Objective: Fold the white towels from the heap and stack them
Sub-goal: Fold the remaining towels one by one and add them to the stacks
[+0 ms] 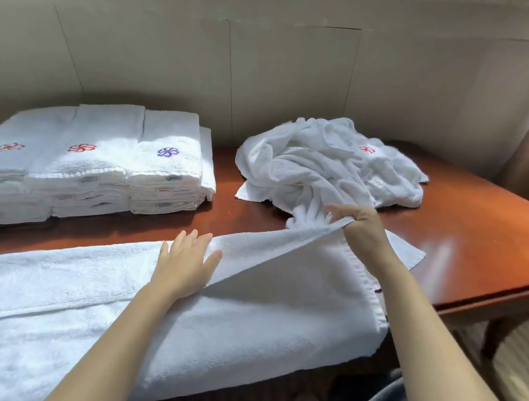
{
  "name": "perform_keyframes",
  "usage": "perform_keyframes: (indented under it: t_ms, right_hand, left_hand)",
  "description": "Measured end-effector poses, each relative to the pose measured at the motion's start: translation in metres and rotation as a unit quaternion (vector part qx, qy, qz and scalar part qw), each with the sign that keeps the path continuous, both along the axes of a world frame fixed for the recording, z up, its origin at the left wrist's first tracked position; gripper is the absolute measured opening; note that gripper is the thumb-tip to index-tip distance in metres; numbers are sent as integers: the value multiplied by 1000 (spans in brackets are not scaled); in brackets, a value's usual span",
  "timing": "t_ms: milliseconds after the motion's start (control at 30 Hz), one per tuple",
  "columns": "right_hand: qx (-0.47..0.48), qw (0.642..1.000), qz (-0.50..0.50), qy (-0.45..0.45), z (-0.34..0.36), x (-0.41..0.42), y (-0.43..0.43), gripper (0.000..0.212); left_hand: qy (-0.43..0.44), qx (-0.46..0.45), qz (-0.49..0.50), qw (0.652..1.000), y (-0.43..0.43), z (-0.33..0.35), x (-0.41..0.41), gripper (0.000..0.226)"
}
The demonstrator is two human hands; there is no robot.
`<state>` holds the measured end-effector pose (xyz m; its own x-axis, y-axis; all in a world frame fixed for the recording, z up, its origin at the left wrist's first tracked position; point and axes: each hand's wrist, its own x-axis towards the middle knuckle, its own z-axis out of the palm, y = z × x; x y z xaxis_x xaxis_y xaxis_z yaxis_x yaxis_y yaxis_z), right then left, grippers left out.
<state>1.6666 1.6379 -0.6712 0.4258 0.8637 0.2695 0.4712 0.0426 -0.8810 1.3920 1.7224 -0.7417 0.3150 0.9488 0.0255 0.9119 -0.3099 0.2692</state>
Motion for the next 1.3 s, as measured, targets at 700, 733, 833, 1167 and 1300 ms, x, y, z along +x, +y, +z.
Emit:
perform_keyframes:
  t_ms: [700, 733, 833, 1167, 1300]
  right_hand:
    - [-191, 979, -64, 3, -14, 10, -15, 52]
    - [-172, 980, -101, -30, -15, 10, -13, 50]
    - [-155, 973, -150, -85, -16, 7, -11, 43]
    - [-230, 919, -201, -251, -22, -20, -8, 37]
    - [-100, 907, -126, -390, -23, -56, -2, 39]
  left_hand:
    - [-32, 93, -146, 984, -55, 28, -30, 16]
    - [-19, 112, -140, 984, -58, 27, -29, 15]
    - [-3, 132, -132, 982, -61, 21, -25, 15]
    - [-66, 93, -176, 978, -70, 28, -51, 14]
    - [6, 90, -164, 982, -60, 24, -54, 28]
